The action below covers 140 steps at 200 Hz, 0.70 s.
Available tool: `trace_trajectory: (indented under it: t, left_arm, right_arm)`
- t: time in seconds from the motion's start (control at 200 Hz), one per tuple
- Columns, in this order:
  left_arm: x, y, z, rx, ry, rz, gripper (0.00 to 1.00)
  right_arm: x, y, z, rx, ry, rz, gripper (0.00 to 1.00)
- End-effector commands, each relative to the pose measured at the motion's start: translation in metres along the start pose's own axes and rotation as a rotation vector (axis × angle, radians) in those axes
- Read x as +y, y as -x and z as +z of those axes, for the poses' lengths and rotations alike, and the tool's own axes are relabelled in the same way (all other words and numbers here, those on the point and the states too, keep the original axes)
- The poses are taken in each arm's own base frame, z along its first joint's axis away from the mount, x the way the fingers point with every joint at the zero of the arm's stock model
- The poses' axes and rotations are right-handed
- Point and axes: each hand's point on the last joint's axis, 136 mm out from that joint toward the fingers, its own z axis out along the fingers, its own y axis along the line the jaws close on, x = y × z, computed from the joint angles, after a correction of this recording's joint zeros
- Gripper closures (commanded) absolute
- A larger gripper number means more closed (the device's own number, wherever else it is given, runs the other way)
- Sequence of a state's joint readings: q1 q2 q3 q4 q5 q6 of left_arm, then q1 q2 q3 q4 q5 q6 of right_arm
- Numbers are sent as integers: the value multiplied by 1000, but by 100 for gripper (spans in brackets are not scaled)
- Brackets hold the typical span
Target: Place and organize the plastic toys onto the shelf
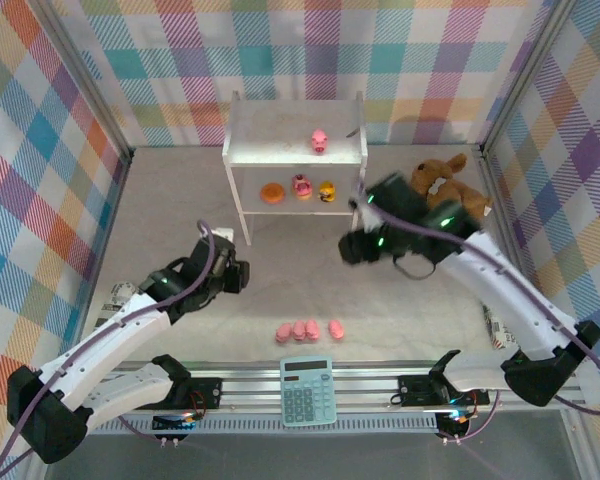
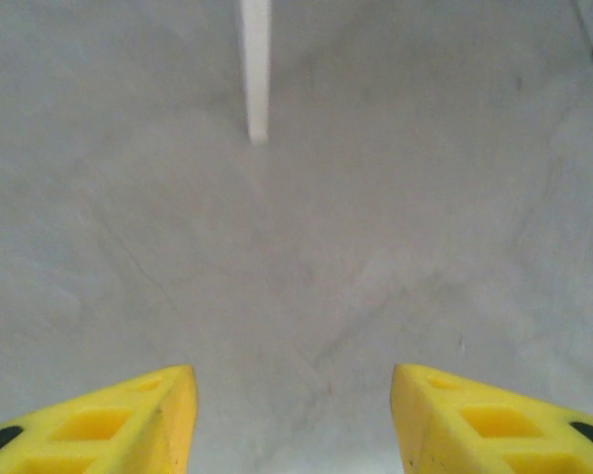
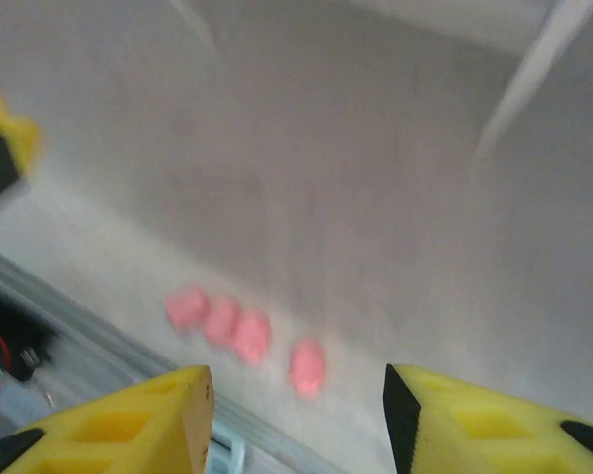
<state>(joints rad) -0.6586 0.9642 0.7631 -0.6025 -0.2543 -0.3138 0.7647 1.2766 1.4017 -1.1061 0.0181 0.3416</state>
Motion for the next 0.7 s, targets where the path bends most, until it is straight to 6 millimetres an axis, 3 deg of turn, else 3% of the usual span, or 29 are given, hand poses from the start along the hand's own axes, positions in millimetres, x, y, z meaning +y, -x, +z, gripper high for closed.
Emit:
trace_trajectory:
  t: [0.0, 0.09, 0.235, 0.42, 0.695]
  left_arm:
    - [-19, -27, 8, 37, -77, -31, 47]
    - [-23, -46, 17, 76, -62, -12, 47]
    - [-27, -52, 18, 81, -68, -15, 47]
    - [-23, -52, 14, 72, -59, -17, 46]
    - [-20, -54, 14, 74, -55, -19, 46]
  right_arm:
    - [6, -66, 45, 157, -1, 150, 51]
    - [9, -102, 81, 232, -35, 185, 52]
    - [13, -125, 113, 309, -96, 157, 52]
    - [28, -130, 146, 363, -63, 143, 51]
    - [12, -129, 161, 362, -173, 141, 48]
